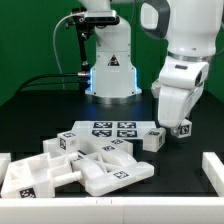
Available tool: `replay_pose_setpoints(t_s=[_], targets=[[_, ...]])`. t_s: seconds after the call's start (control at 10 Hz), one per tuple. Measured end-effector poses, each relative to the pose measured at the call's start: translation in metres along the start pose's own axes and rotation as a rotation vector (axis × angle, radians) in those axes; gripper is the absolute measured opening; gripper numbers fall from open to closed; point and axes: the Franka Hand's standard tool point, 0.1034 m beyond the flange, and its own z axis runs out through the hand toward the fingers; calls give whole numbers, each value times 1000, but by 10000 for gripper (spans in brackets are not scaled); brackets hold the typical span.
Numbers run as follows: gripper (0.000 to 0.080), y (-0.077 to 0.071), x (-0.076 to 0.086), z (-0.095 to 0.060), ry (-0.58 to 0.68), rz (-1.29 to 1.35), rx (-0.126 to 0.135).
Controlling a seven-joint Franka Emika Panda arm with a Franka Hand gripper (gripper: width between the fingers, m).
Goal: Assemble chair
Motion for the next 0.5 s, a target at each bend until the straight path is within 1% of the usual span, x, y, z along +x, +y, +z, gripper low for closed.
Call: replay_pose_setpoints(t_s=[0.2,0.3,0.5], targets=[[393,-29,6,16,18,17,5],[393,-34,8,20,32,9,0],[407,-32,7,20,33,11,0]])
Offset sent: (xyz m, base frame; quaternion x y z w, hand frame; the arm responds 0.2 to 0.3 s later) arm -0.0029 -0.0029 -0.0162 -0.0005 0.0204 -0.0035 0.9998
